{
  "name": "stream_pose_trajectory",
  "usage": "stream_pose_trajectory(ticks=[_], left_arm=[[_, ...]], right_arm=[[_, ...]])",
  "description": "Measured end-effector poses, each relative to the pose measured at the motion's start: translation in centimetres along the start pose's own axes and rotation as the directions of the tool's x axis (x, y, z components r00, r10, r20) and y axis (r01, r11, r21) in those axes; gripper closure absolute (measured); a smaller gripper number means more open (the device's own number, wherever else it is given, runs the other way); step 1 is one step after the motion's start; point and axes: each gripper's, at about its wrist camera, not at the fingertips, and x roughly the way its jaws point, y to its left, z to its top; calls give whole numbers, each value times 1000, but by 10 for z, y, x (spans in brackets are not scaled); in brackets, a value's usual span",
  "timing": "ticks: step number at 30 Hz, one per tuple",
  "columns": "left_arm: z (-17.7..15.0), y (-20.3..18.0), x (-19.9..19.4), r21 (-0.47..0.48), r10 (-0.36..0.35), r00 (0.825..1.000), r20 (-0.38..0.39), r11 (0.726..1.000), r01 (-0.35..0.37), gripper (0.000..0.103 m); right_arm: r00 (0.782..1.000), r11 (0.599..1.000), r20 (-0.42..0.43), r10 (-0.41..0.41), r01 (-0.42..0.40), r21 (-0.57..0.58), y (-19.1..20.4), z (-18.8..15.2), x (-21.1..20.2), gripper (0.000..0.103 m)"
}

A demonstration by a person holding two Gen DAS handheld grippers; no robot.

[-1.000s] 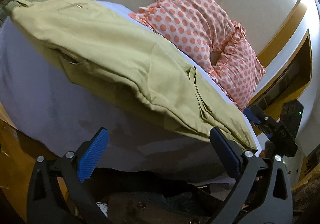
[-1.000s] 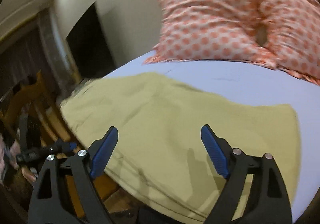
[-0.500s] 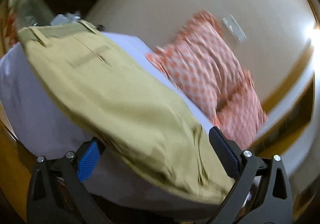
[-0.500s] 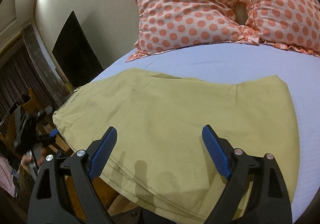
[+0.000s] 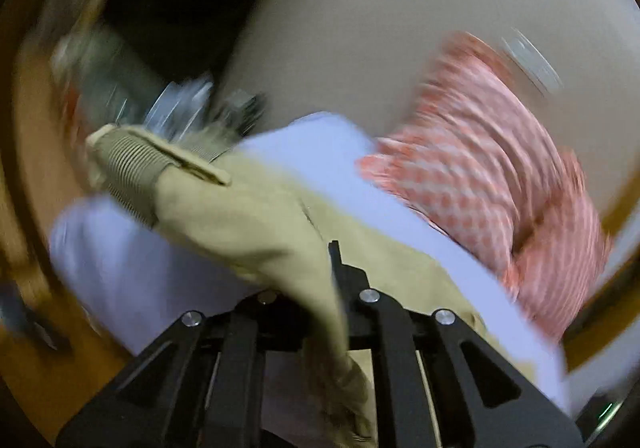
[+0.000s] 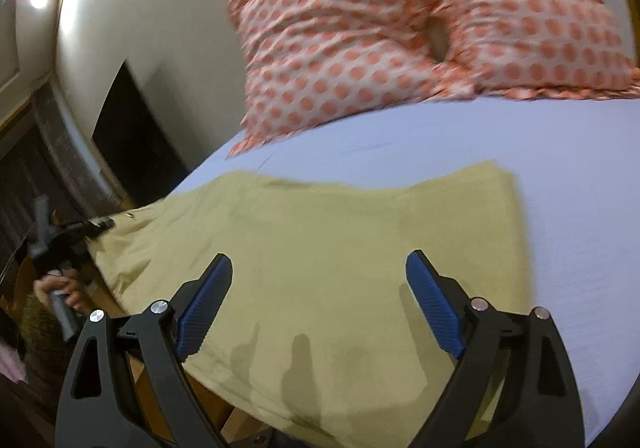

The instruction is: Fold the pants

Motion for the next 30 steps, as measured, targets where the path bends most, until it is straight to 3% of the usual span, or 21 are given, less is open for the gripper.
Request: stream_pose_trajectory(ticks=[1, 3, 4, 6, 7, 9, 11, 13, 15, 16, 18, 20, 22, 23, 24, 25, 26, 27, 29, 30], left_arm=[[6, -38, -3, 119, -16, 1000, 8, 993, 15, 94], [0, -109, -11, 324, -83, 996, 18, 943, 73, 94], [-12, -154, -16, 452, -153, 988, 5, 882, 134, 94], [-43, -213, -20, 598, -259, 963, -77, 760, 253, 92], [-69, -243, -20, 662, -303, 941, -151, 676, 324, 92], [-130, -284, -14, 746, -322, 897, -303, 506, 434, 91], [-184, -300, -5, 784, -277, 867, -413, 376, 494, 91], [-221, -304, 3, 806, -221, 858, -463, 298, 511, 91], [-242, -303, 8, 809, -188, 851, -491, 265, 525, 88], [-246, -300, 7, 819, -183, 859, -478, 260, 512, 88], [-240, -292, 2, 811, -201, 852, -483, 264, 522, 79], [-224, -280, -13, 758, -263, 808, -527, 286, 587, 73], [-201, -267, -27, 692, -334, 766, -550, 332, 641, 57], [-186, -258, -33, 661, -368, 756, -541, 370, 653, 43], [-172, -247, -35, 637, -387, 761, -520, 418, 648, 37], [-149, -230, -24, 607, -381, 794, -474, 512, 608, 37], [-136, -217, -12, 580, -361, 816, -450, 577, 575, 36], [-117, -197, 9, 523, -318, 841, -439, 670, 526, 35], [-98, -173, 45, 431, -253, 850, -462, 774, 464, 36], [-91, -161, 64, 381, -232, 841, -488, 811, 444, 36]], right_arm=[[999, 1000, 27, -23, 23, 21, -9, 3, -9, 12], [995, 996, 68, -69, 65, 59, -25, 7, -25, 12], [992, 993, 87, -91, 84, 80, -33, 9, -34, 12], [983, 984, 124, -134, 117, 136, -53, 12, -52, 12], [980, 979, 136, -143, 120, 165, -61, 13, -60, 12], [978, 965, 151, -144, 105, 241, -80, 14, -74, 12], [980, 950, 149, -130, 80, 301, -94, 12, -80, 12], [988, 940, 122, -91, 45, 338, -104, 12, -77, 12], [997, 935, 67, -48, 21, 353, -108, 12, -64, 12], [999, 933, 36, -36, 20, 359, -109, 12, -55, 12], [1000, 934, -7, -19, 20, 355, -108, 13, -41, 12], [998, 942, -55, -12, 29, 336, -105, 15, -26, 22], [993, 952, -113, -19, 52, 302, -102, 16, -11, 32], [991, 955, -134, -22, 60, 290, -102, 16, -6, 41], [987, 958, -157, -23, 67, 278, -102, 15, 1, 46], [988, 962, -155, -22, 63, 266, -101, 15, 3, 50], [987, 965, -158, -13, 54, 257, -100, 15, 6, 51], [987, 966, -160, -3, 44, 253, -100, 15, 8, 51], [987, 968, -163, 11, 31, 250, -102, 17, 9, 54], [987, 965, -160, 23, 20, 262, -105, 17, 10, 55]])
